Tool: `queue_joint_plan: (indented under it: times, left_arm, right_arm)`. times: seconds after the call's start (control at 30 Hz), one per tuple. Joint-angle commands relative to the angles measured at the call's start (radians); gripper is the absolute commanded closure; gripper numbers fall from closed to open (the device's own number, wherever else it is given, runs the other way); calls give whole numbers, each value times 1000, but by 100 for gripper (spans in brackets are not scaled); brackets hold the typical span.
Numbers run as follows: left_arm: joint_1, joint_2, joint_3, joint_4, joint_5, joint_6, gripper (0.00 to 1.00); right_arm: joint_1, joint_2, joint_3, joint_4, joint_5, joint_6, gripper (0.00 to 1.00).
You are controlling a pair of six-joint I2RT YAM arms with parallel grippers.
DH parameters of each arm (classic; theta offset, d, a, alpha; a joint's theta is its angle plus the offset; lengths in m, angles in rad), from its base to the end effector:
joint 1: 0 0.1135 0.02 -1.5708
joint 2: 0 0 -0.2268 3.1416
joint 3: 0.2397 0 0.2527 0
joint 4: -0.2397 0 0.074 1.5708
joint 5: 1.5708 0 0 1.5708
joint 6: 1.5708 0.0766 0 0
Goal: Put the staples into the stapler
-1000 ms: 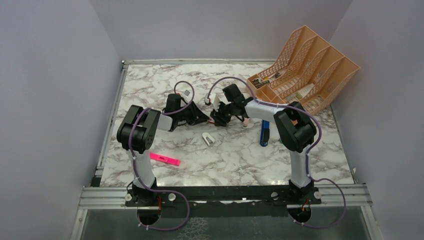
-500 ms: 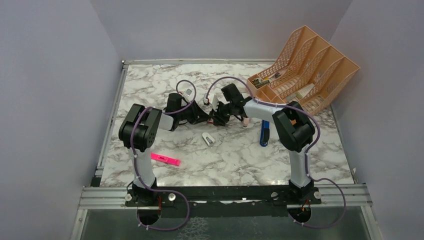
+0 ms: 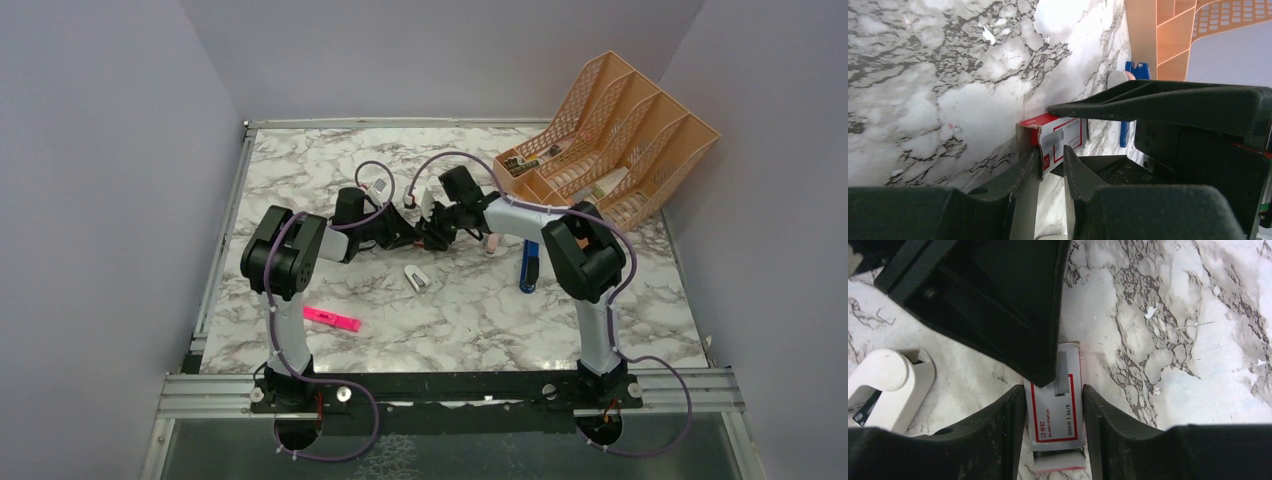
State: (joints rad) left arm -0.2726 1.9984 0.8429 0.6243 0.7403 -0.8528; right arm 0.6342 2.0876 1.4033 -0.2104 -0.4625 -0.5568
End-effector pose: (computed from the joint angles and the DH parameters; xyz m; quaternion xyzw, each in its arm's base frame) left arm 0.3526 -0.1522 0.0533 -0.0593 0.8267 -0.5126 0.2242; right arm 0.3418 0.2938 0.0908 -0.5780 0.7176 0.2285 0.3142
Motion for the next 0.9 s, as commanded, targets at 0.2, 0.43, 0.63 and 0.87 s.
queue_joint_plan:
  times: [0.2,0.43,0.63,0.87]
  left_arm:
    - [0,-2,11,22,39,9,76]
    - [7,-24,-2,22,41,12,66]
    - [9,-23,-4,22,33,13,64]
    - [9,-20,2,22,27,18,75]
  right_arm:
    - [-19,-129,-93,134,121,262,33]
    - [-27,-320,-221,202,314,481,26]
    - [-27,-338,-202,40,459,754,27]
    - [-25,-207,-106,-42,420,862,38]
